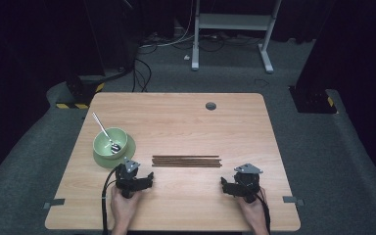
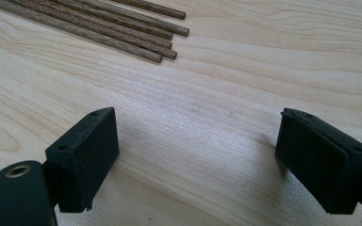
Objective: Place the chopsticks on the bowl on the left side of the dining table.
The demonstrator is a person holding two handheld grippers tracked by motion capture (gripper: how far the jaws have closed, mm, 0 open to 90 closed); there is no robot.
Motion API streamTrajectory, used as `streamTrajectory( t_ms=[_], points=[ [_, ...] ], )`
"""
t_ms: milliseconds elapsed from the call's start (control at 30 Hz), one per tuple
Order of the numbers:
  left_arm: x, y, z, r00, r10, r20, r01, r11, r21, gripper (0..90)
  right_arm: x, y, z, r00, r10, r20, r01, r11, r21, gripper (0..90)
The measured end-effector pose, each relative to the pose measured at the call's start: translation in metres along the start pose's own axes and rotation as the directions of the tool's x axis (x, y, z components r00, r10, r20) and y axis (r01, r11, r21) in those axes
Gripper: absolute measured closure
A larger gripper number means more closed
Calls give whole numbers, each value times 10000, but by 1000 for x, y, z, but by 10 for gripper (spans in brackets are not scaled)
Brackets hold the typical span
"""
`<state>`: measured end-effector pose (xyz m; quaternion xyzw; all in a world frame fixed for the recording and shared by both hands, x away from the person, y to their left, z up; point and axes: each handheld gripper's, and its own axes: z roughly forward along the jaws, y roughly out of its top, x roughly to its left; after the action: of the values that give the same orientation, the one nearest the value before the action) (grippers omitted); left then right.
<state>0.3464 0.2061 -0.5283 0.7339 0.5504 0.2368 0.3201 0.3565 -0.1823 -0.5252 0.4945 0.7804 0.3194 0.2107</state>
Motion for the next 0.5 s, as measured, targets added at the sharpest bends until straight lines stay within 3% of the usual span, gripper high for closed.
streamTrajectory(
  t_ms=[500],
  points=[
    [-1,1,1,10000,-80,-43,80,10000,1,139,0,0,0,10000,-5,-3,5,10000,6,135]
  ],
)
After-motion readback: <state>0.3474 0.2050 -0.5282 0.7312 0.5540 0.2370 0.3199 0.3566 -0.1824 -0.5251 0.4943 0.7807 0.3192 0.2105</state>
